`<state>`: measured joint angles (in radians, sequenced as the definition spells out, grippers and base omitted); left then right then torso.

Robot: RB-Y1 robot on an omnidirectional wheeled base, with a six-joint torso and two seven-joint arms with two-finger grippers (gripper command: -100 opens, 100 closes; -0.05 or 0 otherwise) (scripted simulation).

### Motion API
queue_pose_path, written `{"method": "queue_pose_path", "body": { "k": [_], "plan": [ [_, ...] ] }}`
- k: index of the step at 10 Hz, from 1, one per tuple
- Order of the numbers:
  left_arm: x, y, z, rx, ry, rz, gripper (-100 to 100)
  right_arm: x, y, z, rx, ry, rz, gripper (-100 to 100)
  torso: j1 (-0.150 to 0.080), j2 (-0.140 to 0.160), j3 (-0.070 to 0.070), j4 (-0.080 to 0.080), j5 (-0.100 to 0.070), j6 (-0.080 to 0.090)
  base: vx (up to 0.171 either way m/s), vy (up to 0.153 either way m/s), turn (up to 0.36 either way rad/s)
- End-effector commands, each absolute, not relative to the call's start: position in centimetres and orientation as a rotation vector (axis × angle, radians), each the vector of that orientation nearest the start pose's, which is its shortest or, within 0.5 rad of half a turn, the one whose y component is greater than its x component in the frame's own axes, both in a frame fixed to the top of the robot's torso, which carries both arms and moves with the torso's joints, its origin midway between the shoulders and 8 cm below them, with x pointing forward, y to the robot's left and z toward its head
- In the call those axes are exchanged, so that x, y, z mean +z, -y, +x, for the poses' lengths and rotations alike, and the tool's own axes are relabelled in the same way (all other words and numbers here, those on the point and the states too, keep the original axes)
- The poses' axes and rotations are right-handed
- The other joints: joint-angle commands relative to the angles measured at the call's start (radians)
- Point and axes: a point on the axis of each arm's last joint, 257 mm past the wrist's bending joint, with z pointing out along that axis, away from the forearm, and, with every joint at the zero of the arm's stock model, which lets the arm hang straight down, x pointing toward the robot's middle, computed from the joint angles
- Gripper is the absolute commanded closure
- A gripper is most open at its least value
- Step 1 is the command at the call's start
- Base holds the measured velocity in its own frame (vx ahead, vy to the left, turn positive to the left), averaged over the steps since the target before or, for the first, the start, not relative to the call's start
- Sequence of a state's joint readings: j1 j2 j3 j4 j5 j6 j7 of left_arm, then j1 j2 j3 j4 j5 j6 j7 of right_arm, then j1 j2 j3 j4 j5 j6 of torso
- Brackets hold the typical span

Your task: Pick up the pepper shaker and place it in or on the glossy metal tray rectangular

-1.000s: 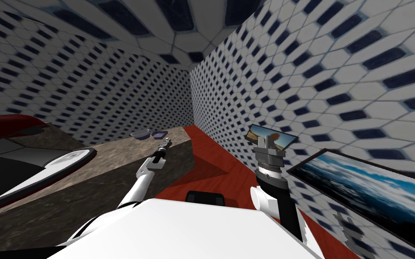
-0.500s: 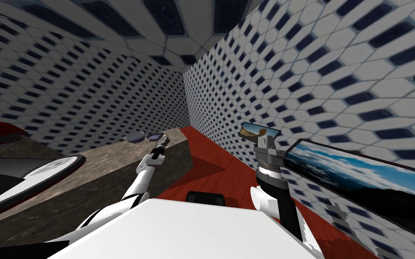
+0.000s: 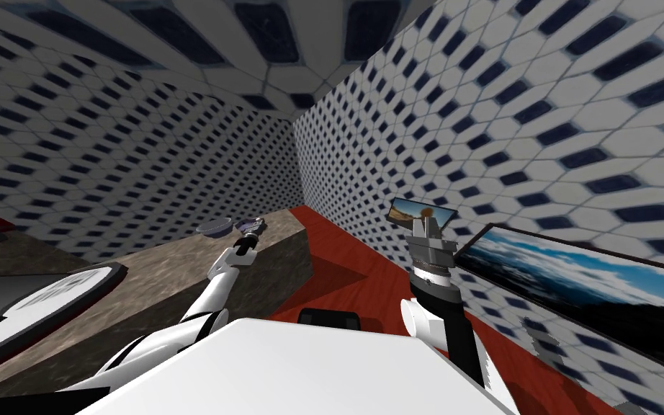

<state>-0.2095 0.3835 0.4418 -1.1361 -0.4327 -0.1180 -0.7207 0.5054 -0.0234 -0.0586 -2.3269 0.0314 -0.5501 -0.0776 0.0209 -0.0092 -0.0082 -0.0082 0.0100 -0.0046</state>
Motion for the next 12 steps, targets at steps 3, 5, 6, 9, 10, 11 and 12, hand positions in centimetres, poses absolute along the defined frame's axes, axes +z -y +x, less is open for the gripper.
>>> {"method": "queue_pose_path", "body": {
  "k": [3, 5, 6, 9, 10, 11, 12],
  "plan": [
    [-21.5, -57.5, 53.0, 0.213, -1.548, -0.435, 100, 5.3, 28.6, 32.3, 1.318, -0.569, 0.564, 0, 0.000, 0.000, 0.000, -0.001, 0.000, 0.000, 0.131, 0.228, -0.002],
    [-21.9, -58.5, 52.4, 0.231, -1.572, -0.431, 100, 5.3, 28.6, 32.3, 1.318, -0.569, 0.564, 0, -0.001, -0.001, -0.001, -0.001, 0.000, -0.001, 0.163, 0.207, 0.005],
    [-22.0, -59.0, 52.0, 0.240, -1.583, -0.430, 100, 5.3, 28.6, 32.3, 1.318, -0.569, 0.564, 0, -0.001, -0.003, -0.002, -0.001, 0.000, 0.000, 0.161, 0.222, 0.001],
    [-22.4, -60.5, 51.2, 0.266, -1.609, -0.428, 100, 5.3, 28.6, 32.3, 1.318, -0.569, 0.564, 0, -0.005, 0.000, -0.001, -0.001, -0.001, 0.000, 0.116, 0.173, 0.001],
    [-22.5, -61.2, 50.8, 0.278, -1.620, -0.429, 100, 5.3, 28.6, 32.3, 1.318, -0.569, 0.564, 0, -0.006, 0.001, 0.000, -0.001, -0.002, 0.000, 0.102, 0.178, 0.000],
    [-22.5, -61.5, 50.6, 0.284, -1.625, -0.430, 100, 5.3, 28.6, 32.3, 1.318, -0.569, 0.564, 0, -0.006, 0.002, 0.000, -0.001, -0.002, 0.000, 0.102, 0.146, -0.008],
    [-22.4, -61.2, 50.8, 0.280, -1.621, -0.428, 100, 5.3, 28.6, 32.3, 1.318, -0.569, 0.564, 0, -0.008, 0.002, 0.000, -0.001, -0.002, 0.000, 0.000, 0.012, -0.017]
  ]
}}
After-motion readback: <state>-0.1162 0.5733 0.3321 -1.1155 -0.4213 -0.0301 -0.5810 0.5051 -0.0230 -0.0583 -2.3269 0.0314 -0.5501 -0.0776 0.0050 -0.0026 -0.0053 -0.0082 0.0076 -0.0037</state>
